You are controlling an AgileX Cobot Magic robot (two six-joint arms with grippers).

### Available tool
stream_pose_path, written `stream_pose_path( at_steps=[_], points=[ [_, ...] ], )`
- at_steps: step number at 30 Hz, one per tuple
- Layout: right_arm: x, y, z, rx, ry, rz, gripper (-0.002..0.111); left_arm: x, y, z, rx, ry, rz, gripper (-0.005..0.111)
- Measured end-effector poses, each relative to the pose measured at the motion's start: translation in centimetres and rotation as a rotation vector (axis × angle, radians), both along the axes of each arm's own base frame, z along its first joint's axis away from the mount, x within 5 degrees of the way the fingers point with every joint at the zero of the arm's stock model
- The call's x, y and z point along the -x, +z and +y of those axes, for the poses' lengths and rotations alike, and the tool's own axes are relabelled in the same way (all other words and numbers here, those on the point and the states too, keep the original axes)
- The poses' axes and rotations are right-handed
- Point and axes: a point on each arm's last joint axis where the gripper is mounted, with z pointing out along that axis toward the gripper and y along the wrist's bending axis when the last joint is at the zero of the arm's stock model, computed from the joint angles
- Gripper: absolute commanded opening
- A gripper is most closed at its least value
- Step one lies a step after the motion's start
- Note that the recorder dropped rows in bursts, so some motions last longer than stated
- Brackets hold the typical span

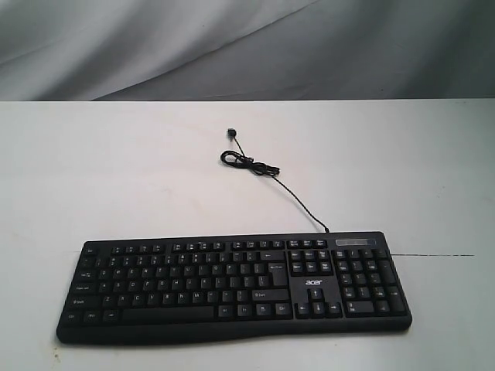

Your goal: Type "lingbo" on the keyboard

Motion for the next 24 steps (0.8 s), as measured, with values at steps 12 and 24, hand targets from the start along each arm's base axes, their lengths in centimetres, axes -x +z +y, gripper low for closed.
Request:
stream_pose_path(
  at_steps=[12,24],
  points=[
    [-7.6,4.8,2.1,0.041,0.098,0.119,0.000,0.0,0.0,0.0,0.000,0.000,0.000,0.000],
    [-11.6,-1.2,11.3,0.146,0.459,0.375,0.000,0.0,0.0,0.0,0.000,0.000,0.000,0.000]
  ],
)
